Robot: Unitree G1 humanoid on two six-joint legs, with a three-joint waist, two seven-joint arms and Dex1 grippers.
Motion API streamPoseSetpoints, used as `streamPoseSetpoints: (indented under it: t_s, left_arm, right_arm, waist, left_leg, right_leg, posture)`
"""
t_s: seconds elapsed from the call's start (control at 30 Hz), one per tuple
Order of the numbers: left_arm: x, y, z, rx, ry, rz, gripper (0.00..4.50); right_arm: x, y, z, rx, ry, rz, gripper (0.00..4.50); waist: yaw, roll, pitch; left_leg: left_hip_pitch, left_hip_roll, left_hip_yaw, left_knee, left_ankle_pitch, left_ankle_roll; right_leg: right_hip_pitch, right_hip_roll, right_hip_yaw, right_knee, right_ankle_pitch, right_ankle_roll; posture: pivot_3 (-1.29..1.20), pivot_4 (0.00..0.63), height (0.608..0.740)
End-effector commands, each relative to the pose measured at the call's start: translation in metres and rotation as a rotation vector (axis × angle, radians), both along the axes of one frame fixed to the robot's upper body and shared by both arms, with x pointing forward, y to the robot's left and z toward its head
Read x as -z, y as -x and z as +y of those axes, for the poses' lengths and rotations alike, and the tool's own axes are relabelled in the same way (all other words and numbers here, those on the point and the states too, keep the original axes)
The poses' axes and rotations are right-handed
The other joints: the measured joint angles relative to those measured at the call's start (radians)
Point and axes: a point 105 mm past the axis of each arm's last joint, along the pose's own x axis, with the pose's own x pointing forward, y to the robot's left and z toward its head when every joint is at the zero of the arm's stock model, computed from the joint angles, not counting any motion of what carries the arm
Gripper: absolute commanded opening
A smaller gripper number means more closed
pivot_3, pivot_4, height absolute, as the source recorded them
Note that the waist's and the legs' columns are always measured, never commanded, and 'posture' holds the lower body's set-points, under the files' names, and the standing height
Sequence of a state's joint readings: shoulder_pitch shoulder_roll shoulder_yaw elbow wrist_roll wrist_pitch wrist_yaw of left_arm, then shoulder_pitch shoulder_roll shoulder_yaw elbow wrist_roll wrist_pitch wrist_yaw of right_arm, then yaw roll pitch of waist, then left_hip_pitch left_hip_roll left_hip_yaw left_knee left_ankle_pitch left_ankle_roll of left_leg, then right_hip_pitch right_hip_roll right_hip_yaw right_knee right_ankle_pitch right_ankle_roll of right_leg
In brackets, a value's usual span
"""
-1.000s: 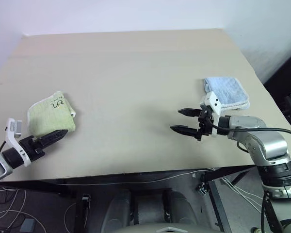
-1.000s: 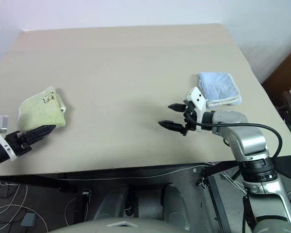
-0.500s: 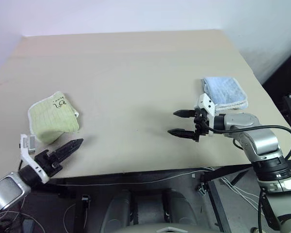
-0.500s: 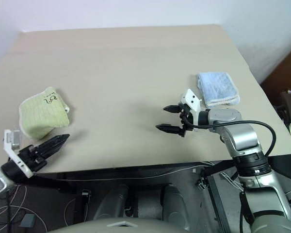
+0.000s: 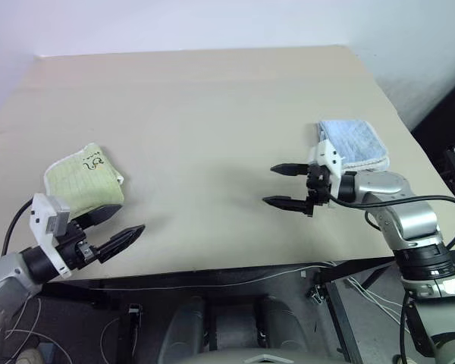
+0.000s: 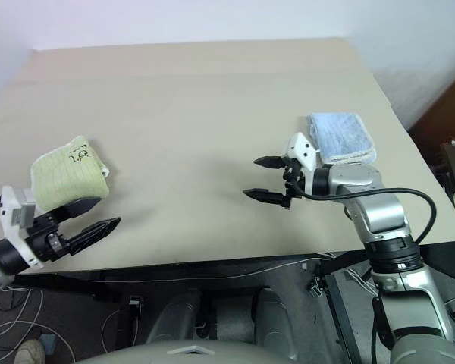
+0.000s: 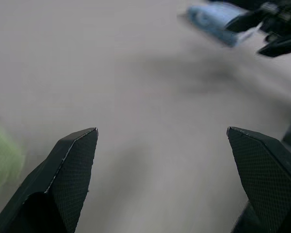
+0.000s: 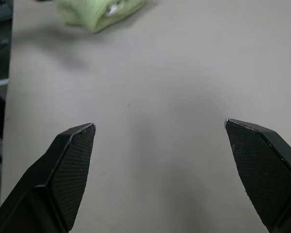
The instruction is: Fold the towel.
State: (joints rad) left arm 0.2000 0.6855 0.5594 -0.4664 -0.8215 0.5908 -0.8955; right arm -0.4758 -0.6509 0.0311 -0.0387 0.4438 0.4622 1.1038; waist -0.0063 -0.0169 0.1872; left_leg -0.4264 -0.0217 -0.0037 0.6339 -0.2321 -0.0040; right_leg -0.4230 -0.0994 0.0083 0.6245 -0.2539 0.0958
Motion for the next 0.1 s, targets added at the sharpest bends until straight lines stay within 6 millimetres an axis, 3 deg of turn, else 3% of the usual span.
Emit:
streamPoseSetpoints:
  t_s: [0.03,0.1]
  left_arm:
    - [-0.02,-0.0075,-0.0086,0.068,0.033,-0.126,4.47]
    - [-0.0224,-0.0129,-0.0162,0.108,0.022,-0.155,4.47]
  right_arm:
    - [-0.0204,0.0073,-0.0065,0.0,-0.059,-0.101,4.5]
    - [-0.0211,0.0095,-0.0077,0.009,-0.068,-0.107,4.5]
  waist:
    - [-0.002,0.0,0.0]
    - [-0.004,0.0,0.0]
  left_leg:
    - [0.0,0.0,0.0,0.0,0.0,0.0]
    - [0.0,0.0,0.0,0.0,0.0,0.0]
  right_leg:
    - [0.0,0.0,0.0,0.0,0.0,0.0]
    - [0.0,0.001,0.0,0.0,0.001,0.001]
  posture:
    - [0.0,0.15,0.74]
    - [0.0,0.15,0.74]
